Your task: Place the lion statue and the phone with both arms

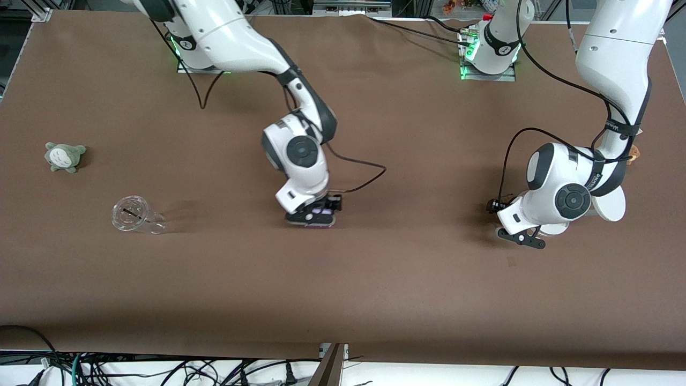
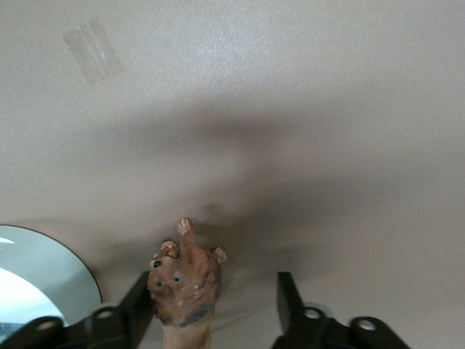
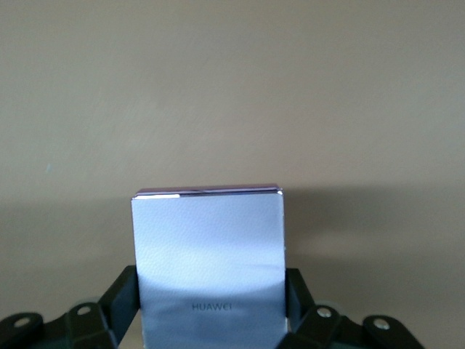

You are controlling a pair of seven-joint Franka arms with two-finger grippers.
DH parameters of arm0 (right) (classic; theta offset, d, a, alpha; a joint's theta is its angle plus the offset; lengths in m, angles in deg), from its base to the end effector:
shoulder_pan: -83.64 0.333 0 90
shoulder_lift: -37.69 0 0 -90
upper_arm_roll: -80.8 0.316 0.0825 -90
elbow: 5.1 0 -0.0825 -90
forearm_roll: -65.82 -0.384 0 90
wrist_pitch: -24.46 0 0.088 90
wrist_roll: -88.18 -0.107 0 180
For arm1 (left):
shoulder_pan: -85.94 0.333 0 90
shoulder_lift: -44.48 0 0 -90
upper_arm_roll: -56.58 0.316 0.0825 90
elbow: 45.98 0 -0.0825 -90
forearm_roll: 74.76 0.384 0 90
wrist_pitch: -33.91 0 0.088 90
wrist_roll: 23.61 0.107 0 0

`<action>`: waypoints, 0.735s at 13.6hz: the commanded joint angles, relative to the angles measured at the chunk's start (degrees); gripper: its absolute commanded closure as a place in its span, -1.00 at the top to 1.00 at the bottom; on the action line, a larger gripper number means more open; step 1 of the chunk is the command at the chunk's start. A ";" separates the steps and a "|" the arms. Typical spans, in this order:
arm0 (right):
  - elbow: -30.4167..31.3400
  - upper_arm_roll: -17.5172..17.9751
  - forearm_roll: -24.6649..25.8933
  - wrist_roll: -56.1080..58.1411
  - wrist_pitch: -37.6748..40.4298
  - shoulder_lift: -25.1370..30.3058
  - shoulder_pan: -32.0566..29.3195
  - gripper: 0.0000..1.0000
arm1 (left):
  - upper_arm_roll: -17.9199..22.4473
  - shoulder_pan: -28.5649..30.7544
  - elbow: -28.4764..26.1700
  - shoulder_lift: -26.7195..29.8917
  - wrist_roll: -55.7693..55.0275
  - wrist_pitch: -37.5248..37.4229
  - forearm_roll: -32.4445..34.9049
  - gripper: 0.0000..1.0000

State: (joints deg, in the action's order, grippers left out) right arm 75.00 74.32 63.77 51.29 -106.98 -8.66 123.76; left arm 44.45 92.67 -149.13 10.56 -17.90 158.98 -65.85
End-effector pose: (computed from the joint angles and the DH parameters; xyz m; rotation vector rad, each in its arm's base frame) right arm 0.6064 0.4256 0.2334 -3.1261 0.0635 -0.1648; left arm 0.6306 -0.0462 0.2083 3.0953 -0.4239 -0.3010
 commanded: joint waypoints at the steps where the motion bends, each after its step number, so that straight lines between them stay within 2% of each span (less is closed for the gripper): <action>1: 1.11 -0.02 0.12 6.72 5.65 4.24 -6.78 -0.02 | -0.52 0.04 1.53 2.98 -0.52 -4.81 1.55 1.00; 5: 2.34 -1.43 -0.05 18.05 12.78 5.92 -16.10 -0.02 | -1.31 -0.57 9.51 7.11 -0.61 -18.68 1.55 1.00; 8: 6.90 -1.52 -0.05 25.62 12.36 6.27 -20.15 -0.02 | -3.16 -0.49 15.15 12.37 -0.61 -27.66 1.29 1.00; 10: 9.01 -1.52 -0.05 26.95 12.00 6.53 -21.57 -0.02 | -4.47 -0.49 16.92 16.42 -0.70 -29.96 0.76 1.00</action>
State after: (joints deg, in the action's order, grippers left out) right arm 80.15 72.20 63.76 76.41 -94.51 -4.47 102.92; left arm 41.00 92.35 -133.45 23.12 -18.05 131.82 -65.85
